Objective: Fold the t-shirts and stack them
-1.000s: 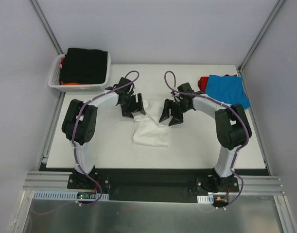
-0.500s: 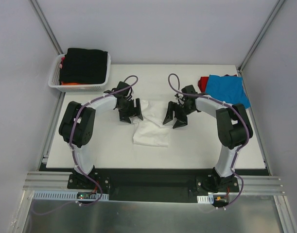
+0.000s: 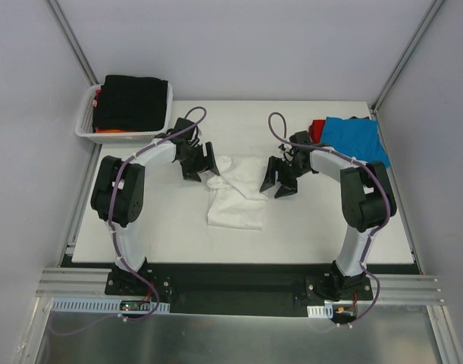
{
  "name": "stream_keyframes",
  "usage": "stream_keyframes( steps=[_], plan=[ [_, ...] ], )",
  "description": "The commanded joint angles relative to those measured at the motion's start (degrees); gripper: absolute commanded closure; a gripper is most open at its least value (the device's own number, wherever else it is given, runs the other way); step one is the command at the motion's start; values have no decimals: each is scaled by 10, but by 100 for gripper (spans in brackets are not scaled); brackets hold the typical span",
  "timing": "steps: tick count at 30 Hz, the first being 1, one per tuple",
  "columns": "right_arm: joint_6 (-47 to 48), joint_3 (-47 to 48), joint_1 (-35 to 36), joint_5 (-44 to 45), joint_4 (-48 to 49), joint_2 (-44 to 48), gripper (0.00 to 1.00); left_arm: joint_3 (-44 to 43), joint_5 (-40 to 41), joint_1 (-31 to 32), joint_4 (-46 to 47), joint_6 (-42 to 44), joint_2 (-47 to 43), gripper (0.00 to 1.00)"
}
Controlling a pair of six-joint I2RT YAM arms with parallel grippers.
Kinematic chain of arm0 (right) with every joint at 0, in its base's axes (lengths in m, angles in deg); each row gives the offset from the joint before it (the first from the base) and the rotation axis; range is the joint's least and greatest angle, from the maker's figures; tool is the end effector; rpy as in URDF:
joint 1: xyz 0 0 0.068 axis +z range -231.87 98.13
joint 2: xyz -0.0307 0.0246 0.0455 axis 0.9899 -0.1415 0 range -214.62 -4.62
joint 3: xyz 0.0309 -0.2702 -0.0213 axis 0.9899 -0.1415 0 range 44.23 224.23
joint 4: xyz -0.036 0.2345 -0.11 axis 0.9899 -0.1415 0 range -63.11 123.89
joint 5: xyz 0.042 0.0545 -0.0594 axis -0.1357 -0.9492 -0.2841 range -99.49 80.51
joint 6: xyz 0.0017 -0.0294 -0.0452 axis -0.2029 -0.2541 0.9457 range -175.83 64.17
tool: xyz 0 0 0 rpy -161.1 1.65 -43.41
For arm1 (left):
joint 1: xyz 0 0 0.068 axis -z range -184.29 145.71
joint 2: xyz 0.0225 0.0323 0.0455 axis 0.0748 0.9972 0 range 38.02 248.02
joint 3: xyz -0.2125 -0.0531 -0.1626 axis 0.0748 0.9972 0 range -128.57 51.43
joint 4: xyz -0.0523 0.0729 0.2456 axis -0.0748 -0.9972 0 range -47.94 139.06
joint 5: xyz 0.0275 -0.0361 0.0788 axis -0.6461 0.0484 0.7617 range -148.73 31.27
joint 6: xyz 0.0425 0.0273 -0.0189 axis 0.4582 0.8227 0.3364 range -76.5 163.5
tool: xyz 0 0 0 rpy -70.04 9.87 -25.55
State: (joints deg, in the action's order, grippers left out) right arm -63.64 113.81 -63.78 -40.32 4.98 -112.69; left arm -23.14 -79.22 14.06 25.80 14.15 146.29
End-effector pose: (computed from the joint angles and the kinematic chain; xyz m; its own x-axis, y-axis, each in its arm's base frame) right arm 0.3472 0.1326 0.1624 -0.9311 -0.1813 -0.3166 -0.3304 0.7870 0.5210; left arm 0.3741 -0.1373 0.1881 -0.9269 -0.1762 -0.3314 0.0250 0.8520 -0.5229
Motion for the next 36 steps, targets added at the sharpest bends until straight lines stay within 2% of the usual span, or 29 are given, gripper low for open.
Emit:
stream_keyframes(
  steps=[1, 14, 30, 36],
  plan=[
    [10, 38, -1, -4, -5, 1, 30, -46, -24, 2, -2, -17, 20, 26],
    [10, 52, -2, -11, -6, -13, 32, -8, -33, 5, -3, -10, -17, 26],
    [6, 81, -1, -21, -5, -35, 39, -57, -52, 31, 1, -45, 34, 27],
    [8, 79, -1, -22, -6, -33, 41, -48, -47, 33, 2, -43, 27, 27]
  ],
)
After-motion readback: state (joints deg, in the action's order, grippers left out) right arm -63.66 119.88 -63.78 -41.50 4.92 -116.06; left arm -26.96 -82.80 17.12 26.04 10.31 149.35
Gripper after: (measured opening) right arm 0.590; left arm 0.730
